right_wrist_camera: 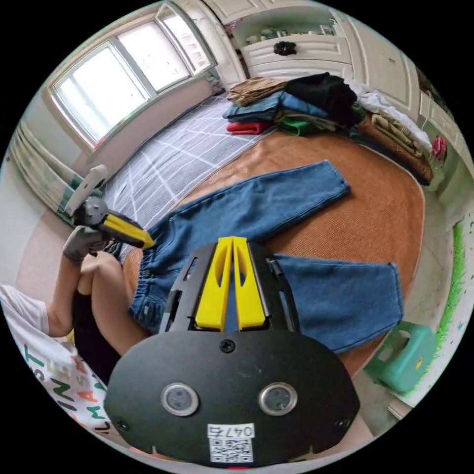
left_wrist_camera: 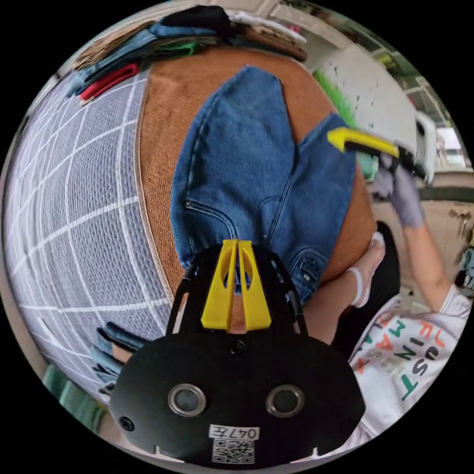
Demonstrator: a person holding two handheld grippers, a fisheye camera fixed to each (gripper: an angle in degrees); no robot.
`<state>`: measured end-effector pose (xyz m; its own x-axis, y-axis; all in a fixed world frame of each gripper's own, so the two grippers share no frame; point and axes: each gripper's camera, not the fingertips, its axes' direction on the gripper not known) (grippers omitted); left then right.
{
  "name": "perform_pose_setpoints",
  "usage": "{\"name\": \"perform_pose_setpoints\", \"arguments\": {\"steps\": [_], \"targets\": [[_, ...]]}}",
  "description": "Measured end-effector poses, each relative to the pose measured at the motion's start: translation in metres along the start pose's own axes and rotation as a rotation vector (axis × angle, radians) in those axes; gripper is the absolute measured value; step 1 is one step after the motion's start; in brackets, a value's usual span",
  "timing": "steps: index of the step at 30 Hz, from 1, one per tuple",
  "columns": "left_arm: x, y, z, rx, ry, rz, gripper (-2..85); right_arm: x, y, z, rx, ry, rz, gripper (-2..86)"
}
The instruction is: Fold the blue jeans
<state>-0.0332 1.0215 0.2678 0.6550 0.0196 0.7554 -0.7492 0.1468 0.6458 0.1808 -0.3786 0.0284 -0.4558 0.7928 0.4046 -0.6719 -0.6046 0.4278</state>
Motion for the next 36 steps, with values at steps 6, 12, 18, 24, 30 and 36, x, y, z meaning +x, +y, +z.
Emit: {"name": "perform_pose_setpoints", "arguments": {"steps": [6, 12, 18, 24, 30, 36], "targets": [[-0.009, -0.025, 0.039, -0.148, 0.051, 0.031, -0.9, 0.002, -0.088, 0.059, -0.171, 0.248, -0.150, -0.9], [-0.034, -0.040, 0.054, -0.164, 0.150, -0.014, -1.0, -0.008, -0.090, 0.136, -0.458, 0.489, -0.264, -0.9], [-0.015, -0.068, 0.059, -0.175, -0.070, -0.009, -1.0, 0.001, -0.033, 0.101, -0.467, 0.461, -0.166, -0.8], [-0.004, -0.129, 0.080, -0.230, -0.321, 0.089, -1.0, -0.009, 0.047, 0.062, -0.491, 0.409, -0.088, -1.0], [-0.032, -0.130, 0.086, -0.043, -0.427, 0.019, -0.7, -0.023, 0.088, 0.016, -0.391, 0.419, 0.022, -1.0], [-0.096, 0.000, 0.055, 0.212, -0.090, -0.167, 7.2, -0.038, 0.172, -0.075, -0.058, 0.191, -0.012, 2.8]]}}
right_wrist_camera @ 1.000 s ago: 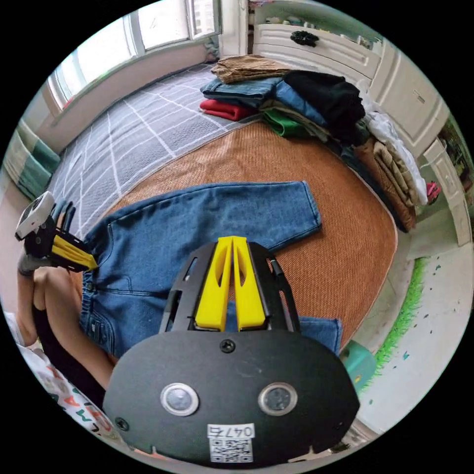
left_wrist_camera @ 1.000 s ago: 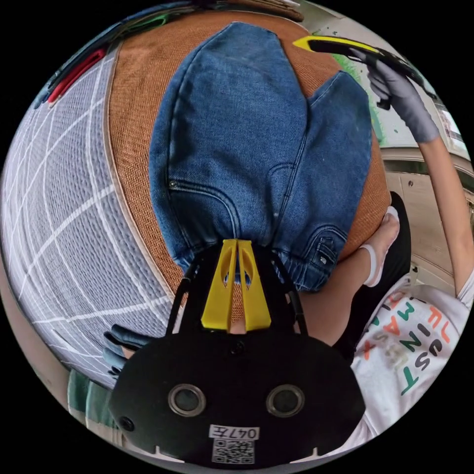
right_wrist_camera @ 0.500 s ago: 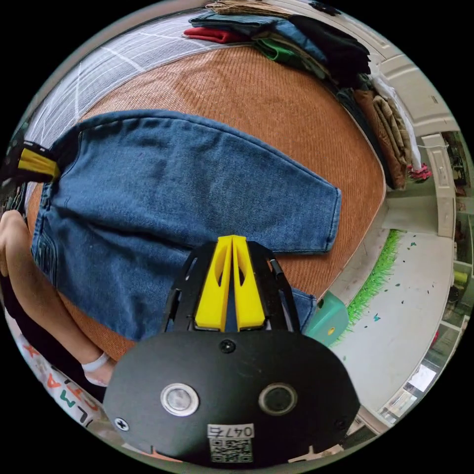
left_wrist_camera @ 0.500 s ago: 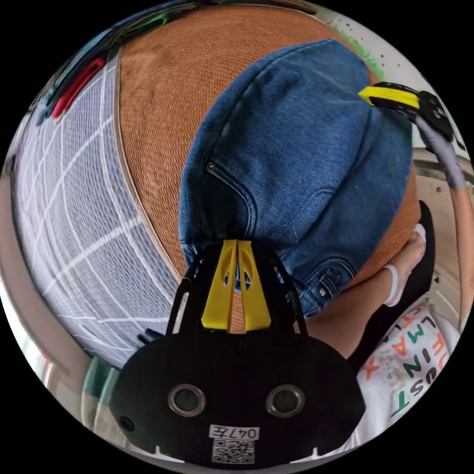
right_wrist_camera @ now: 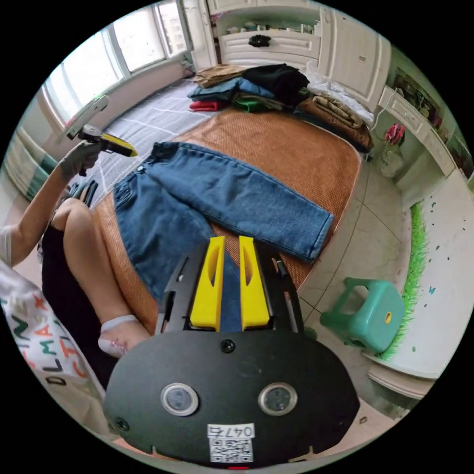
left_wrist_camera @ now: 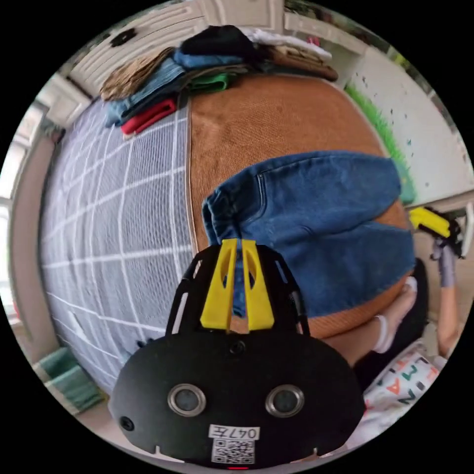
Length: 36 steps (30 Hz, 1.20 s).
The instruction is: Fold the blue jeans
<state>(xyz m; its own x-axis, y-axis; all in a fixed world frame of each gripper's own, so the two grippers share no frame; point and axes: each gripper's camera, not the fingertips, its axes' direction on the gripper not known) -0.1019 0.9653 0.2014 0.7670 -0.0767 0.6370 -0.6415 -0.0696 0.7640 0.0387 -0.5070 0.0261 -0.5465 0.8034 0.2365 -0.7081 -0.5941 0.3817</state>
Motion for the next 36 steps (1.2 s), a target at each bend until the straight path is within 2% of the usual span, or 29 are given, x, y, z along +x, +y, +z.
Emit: {"name": "perform_pose_setpoints", "arguments": {"steps": [1, 3, 6, 10, 13, 16, 18, 20, 21, 24, 26, 28, 29, 36], "targets": [[-0.024, 0.025, 0.005, -0.003, 0.138, -0.039, 11.7, -0.008, 0.020, -0.006, 0.001, -0.018, -0.057, 3.8], [-0.059, 0.060, 0.022, 0.005, 0.270, -0.106, 15.4, -0.021, 0.047, -0.008, -0.042, -0.037, -0.135, 4.3], [-0.107, 0.095, 0.073, -0.062, 0.255, -0.225, 16.9, -0.041, 0.082, -0.013, -0.094, -0.072, -0.234, 4.2], [-0.143, 0.097, 0.146, -0.193, 0.406, -0.210, 17.4, -0.057, 0.101, -0.015, -0.116, -0.140, -0.305, 4.5], [-0.157, 0.087, 0.183, -0.265, 0.318, -0.182, 17.1, -0.072, 0.101, -0.004, -0.157, -0.143, -0.368, 4.5], [-0.168, 0.083, 0.243, -0.406, 0.323, -0.141, 14.9, -0.088, 0.100, 0.015, -0.231, -0.090, -0.442, 3.9], [-0.170, 0.085, 0.266, -0.433, 0.278, -0.109, 13.5, -0.096, 0.100, 0.019, -0.254, -0.063, -0.476, 2.8], [-0.168, 0.087, 0.278, -0.451, 0.242, -0.044, 10.7, -0.098, 0.097, 0.016, -0.262, -0.013, -0.460, 1.3], [-0.170, 0.090, 0.287, -0.453, 0.252, -0.025, 6.6, -0.099, 0.097, 0.009, -0.245, 0.025, -0.455, 0.8], [-0.193, 0.109, 0.300, -0.400, 0.331, -0.028, 1.8, -0.102, 0.095, -0.013, -0.212, 0.065, -0.438, 0.2], [-0.220, 0.125, 0.300, -0.317, 0.451, -0.065, 0.9, -0.105, 0.096, -0.035, -0.166, 0.070, -0.434, 0.1], [-0.262, 0.154, 0.295, -0.157, 0.686, -0.131, 0.1, -0.111, 0.098, -0.067, -0.090, 0.074, -0.434, 0.2], [-0.271, 0.161, 0.294, -0.123, 0.725, -0.144, -0.1, -0.112, 0.099, -0.073, -0.076, 0.071, -0.434, 0.2], [-0.288, 0.237, 0.305, 0.012, 0.695, -0.101, -0.9, -0.121, 0.113, -0.083, -0.114, -0.015, -0.437, 0.2]]}}
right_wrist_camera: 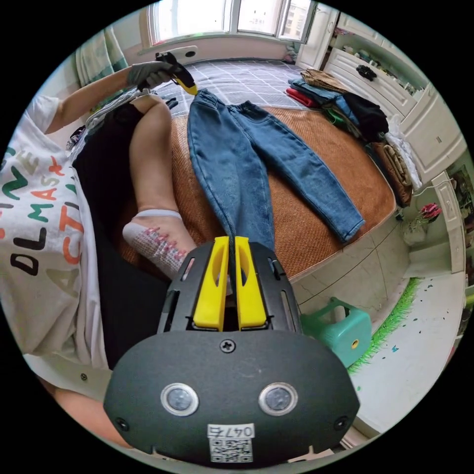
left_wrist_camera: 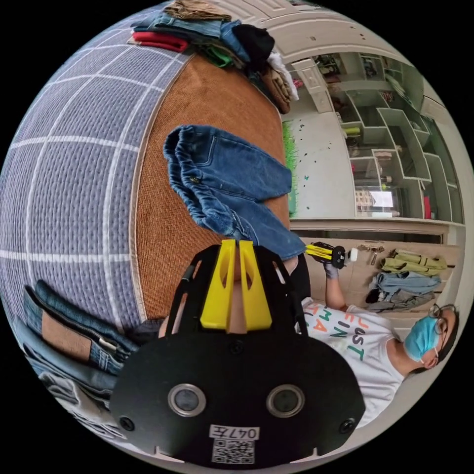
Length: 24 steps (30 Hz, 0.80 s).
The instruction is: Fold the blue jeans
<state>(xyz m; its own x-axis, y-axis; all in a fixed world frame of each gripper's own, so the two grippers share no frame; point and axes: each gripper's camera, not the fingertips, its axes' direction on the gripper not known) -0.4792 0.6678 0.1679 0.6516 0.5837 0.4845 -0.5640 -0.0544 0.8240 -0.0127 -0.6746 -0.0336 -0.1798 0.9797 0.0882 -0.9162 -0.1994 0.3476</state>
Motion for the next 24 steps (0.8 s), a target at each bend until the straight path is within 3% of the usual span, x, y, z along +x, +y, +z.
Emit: {"name": "perform_pose_setpoints", "arguments": {"steps": [5, 9, 11, 15, 21, 24], "targets": [[-0.015, 0.051, 0.001, 0.049, -0.006, -0.013, -0.9, 0.007, 0.002, -0.038, 0.084, 0.020, 0.033, 0.2], [-0.057, 0.056, 0.011, 0.138, 0.202, -0.125, -0.9, 0.053, -0.021, -0.054, 0.081, 0.133, 0.126, 0.3], [-0.074, 0.049, 0.018, 0.181, 0.218, -0.191, -0.8, 0.080, -0.045, -0.051, 0.040, 0.177, 0.142, 0.3], [-0.100, 0.016, 0.034, 0.217, 0.152, -0.282, -0.9, 0.148, -0.120, -0.023, -0.083, 0.226, 0.151, 0.3], [-0.156, -0.019, 0.044, 0.417, 0.283, -0.437, -0.8, 0.232, -0.198, 0.073, -0.267, 0.167, 0.257, 0.3], [-0.161, -0.026, 0.048, 0.464, 0.266, -0.406, -0.4, 0.251, -0.205, 0.110, -0.290, 0.156, 0.360, 0.2]]}}
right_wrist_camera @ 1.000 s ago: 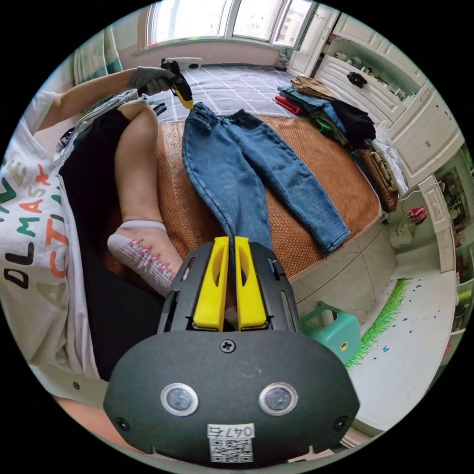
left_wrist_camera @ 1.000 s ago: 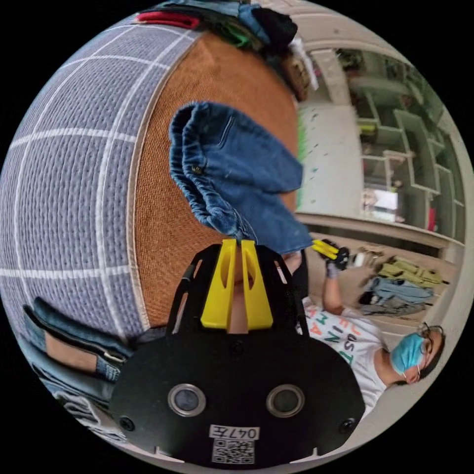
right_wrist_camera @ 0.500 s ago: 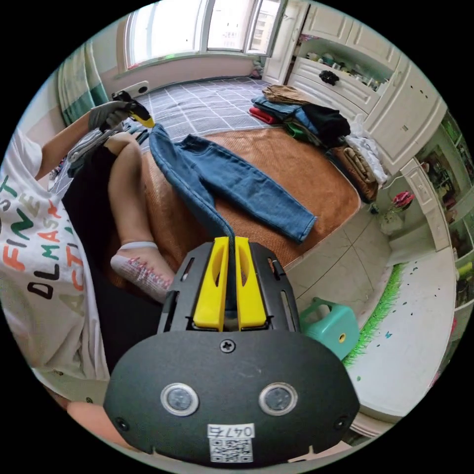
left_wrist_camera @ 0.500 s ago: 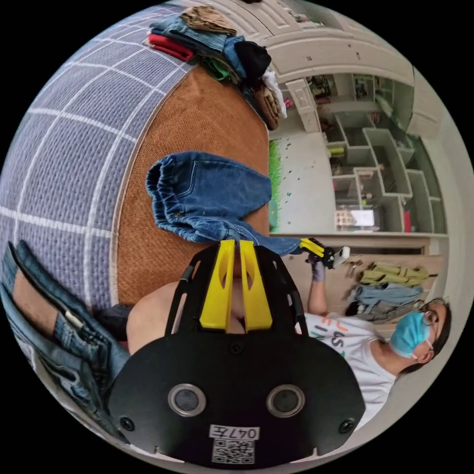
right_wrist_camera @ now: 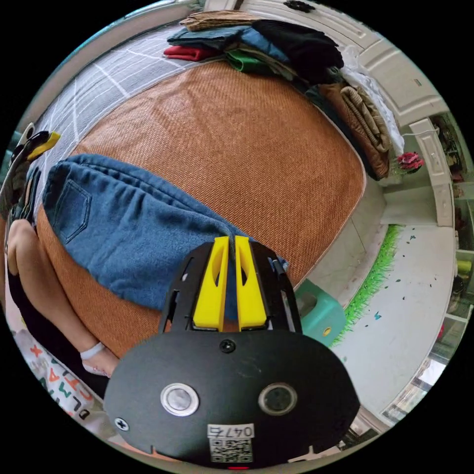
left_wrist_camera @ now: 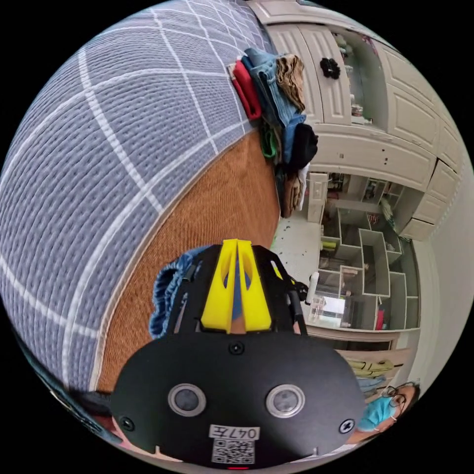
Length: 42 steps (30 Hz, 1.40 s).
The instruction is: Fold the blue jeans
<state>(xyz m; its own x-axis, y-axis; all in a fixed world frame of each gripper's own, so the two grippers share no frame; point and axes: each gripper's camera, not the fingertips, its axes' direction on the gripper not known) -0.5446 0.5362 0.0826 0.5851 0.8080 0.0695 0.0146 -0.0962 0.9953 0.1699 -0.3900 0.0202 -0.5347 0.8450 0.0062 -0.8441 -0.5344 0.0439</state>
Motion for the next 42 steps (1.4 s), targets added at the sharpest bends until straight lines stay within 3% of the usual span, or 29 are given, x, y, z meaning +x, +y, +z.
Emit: {"name": "perform_pose_setpoints", "arguments": {"steps": [3, 4, 7, 13, 15, 27, 33, 36, 40, 42], "targets": [[0.026, 0.012, 0.012, -0.084, -0.133, 0.211, 1.8, 0.003, 0.003, 0.013, 0.038, -0.017, 0.044, 0.2], [0.041, 0.021, 0.021, -0.130, -0.227, 0.300, 7.4, 0.004, 0.009, 0.014, 0.066, -0.018, 0.044, 0.2], [0.086, 0.033, 0.046, -0.260, -0.371, 0.493, 13.3, 0.006, 0.030, 0.009, 0.144, -0.015, 0.033, 0.2], [0.146, 0.055, 0.098, -0.307, -0.779, 0.714, 11.1, 0.021, 0.059, 0.004, 0.206, -0.077, 0.094, 0.3], [0.150, 0.056, 0.110, -0.335, -0.809, 0.715, 9.0, 0.027, 0.063, 0.002, 0.217, -0.096, 0.111, 0.3], [0.209, 0.090, 0.048, -0.342, -0.474, 0.908, 5.3, 0.035, 0.157, -0.089, 0.386, -0.079, 0.186, 0.3], [0.198, 0.045, 0.047, -0.370, -0.373, 0.734, 5.1, 0.053, 0.135, -0.120, 0.388, -0.040, 0.129, 0.4], [0.178, 0.002, 0.060, -0.380, -0.332, 0.544, 5.1, 0.074, 0.074, -0.071, 0.230, -0.030, 0.115, 1.0], [0.154, -0.033, 0.066, -0.241, -0.326, 0.333, 5.1, 0.104, 0.029, 0.013, 0.048, -0.067, 0.213, 6.4], [0.161, -0.033, 0.065, -0.214, -0.337, 0.341, 5.3, 0.112, 0.041, 0.006, 0.133, -0.087, 0.291, 9.0]]}}
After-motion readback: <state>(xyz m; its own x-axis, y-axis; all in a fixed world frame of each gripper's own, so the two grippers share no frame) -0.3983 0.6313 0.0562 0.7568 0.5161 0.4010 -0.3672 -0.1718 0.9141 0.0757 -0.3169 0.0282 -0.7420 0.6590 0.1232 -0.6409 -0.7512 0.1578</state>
